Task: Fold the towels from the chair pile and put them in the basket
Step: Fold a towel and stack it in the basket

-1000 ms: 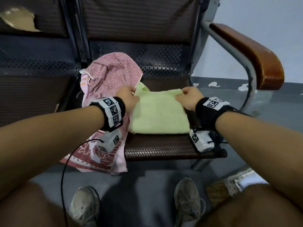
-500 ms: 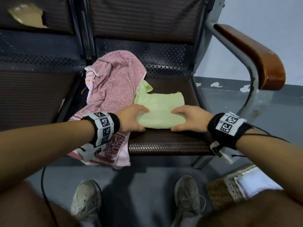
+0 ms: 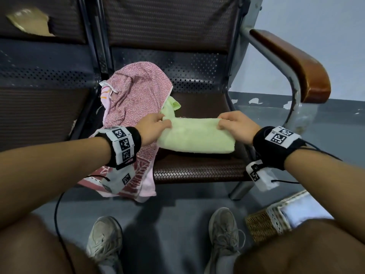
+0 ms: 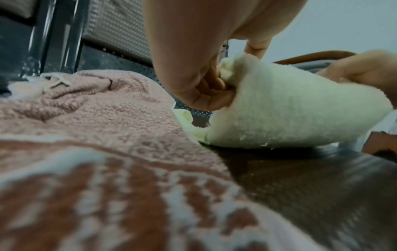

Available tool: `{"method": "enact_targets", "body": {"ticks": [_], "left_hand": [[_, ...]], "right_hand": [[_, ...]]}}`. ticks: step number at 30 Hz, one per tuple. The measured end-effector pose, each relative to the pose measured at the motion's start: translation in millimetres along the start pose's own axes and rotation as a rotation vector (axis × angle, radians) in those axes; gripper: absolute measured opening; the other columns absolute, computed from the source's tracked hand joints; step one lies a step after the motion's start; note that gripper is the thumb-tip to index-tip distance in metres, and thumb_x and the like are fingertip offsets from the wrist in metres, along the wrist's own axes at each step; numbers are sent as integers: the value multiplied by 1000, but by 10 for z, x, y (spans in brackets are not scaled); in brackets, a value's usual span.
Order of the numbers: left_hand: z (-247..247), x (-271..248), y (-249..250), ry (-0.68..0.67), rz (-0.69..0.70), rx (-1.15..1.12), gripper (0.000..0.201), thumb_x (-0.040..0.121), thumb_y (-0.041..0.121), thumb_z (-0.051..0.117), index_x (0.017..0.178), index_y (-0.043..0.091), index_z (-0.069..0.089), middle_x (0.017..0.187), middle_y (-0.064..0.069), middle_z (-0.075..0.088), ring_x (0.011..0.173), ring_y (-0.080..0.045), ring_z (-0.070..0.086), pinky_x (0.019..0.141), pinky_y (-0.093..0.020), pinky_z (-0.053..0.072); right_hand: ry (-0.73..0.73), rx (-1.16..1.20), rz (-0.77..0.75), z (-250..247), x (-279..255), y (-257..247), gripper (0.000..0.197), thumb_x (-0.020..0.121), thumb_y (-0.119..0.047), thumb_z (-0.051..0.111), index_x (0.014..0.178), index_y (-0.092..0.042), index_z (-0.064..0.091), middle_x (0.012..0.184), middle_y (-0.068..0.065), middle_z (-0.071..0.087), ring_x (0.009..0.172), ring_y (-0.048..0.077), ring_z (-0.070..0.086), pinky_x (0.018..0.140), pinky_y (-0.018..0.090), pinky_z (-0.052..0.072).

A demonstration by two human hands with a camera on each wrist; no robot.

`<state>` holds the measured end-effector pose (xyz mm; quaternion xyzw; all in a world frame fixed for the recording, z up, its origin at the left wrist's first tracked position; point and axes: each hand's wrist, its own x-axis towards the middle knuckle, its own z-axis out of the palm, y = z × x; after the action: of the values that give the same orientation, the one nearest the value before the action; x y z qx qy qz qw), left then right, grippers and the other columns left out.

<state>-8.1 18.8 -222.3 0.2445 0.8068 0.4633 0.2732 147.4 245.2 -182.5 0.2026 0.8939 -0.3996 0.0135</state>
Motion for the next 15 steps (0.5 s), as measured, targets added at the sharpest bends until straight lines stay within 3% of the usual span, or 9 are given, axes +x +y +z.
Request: {"method": "enact_targets", "body": {"ticks": [3,5,6,8,11,15], "left_hand": [[65,119,-25,110,-48,51,40,86,41,61,104,6,66,106,-15,69,99,-34,65,92,-47,52],[82,170,-46,176,-88,193,32,94,43,57,100,12,65,98,-6,67,92,-28,62,78,-35,49],[81,179,-54,190,-114,281,34,95,45,55,96,13,65,92,-6,66,89,-28,62,71,-32,46],[70,205,-84,151,-207,313,48,94,52,51,92,6,66,84,-12,68,82,-31,66,68,-31,50],[103,167,-81,-14,-424,89,60,92,63,47,101,5,58,74,-14,67,59,-27,63,58,-29,51],[182,87,-19,-126,-530,-53,62,88,70,50,119,16,46,84,-16,73,58,-22,72,52,-25,55]], "right_hand": [[-2,20,80,49,80,67,14,94,-24,58,88,-16,68,87,1,67,80,17,60,78,35,47],[1,-62,118,83,144,141,18,97,-30,59,102,-17,69,98,3,71,90,19,65,86,36,51],[4,-112,141,96,171,166,24,97,-32,58,110,-15,69,105,4,71,97,21,65,91,36,51],[16,-228,181,118,213,183,34,97,-35,57,121,-13,68,115,5,69,109,24,63,95,34,49],[-27,-314,206,145,224,167,31,96,-36,57,115,-15,71,113,6,71,107,24,64,84,28,46],[-91,-296,193,134,180,139,21,94,-37,58,99,-20,70,103,4,71,99,21,64,81,28,46]]}}
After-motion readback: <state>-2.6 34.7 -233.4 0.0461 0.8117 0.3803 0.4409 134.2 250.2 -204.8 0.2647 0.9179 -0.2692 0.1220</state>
